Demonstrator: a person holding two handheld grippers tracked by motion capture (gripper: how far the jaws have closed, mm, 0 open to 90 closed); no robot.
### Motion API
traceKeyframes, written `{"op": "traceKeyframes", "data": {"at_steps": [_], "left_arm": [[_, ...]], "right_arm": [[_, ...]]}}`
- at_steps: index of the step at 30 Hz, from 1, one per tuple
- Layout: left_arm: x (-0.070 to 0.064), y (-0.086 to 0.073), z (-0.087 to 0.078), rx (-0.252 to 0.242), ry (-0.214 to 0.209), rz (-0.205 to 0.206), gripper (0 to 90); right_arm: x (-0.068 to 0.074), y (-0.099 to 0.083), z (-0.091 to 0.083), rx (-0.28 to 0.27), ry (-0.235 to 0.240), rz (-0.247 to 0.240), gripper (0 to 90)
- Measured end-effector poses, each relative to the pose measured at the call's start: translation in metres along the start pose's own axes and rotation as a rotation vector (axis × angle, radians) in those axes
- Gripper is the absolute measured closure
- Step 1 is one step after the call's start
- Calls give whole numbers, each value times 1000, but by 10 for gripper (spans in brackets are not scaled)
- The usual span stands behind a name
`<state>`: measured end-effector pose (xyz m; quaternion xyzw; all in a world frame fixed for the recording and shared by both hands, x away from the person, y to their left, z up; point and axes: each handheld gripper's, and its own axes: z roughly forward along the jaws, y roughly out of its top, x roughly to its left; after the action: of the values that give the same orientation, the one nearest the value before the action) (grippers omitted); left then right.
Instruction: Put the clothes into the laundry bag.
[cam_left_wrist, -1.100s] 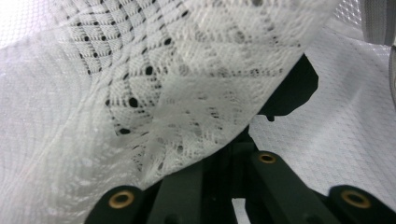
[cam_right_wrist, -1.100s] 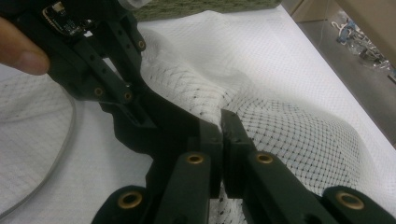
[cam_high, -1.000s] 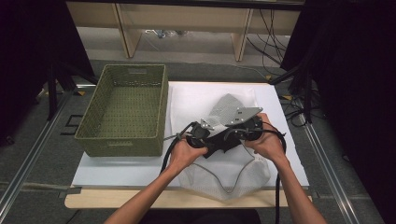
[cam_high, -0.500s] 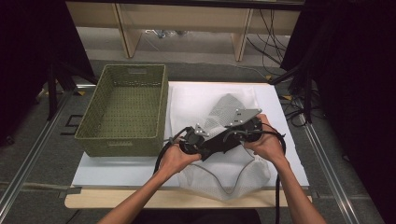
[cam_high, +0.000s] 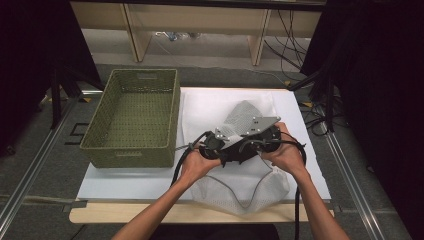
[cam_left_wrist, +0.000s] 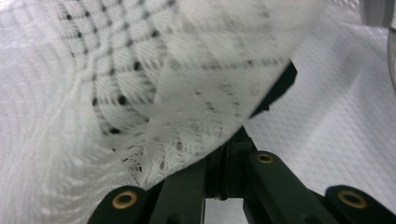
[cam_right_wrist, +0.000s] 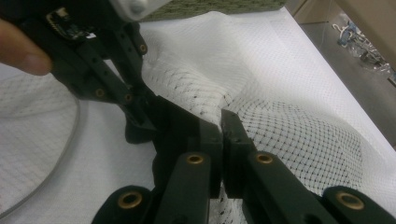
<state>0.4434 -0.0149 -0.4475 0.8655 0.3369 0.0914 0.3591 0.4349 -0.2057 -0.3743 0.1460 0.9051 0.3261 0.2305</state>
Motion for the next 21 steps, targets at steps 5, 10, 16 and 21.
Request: {"op": "traceKeyframes", "data": {"at_steps": [5, 10, 16, 21], "left_arm": [[1, 3, 7, -52, 68, -22, 871], [5, 5, 10, -50, 86, -27, 854], [-2, 0, 0, -10, 45, 11, 627], [-9, -12, -26, -2, 24, 55, 472]], "right_arm": [[1, 0, 0, 4, 7, 9, 898], [1, 0, 1, 10, -5, 9, 898], [3, 0, 1, 9, 18, 18, 898], [3, -1, 0, 5, 13, 21, 897]]}}
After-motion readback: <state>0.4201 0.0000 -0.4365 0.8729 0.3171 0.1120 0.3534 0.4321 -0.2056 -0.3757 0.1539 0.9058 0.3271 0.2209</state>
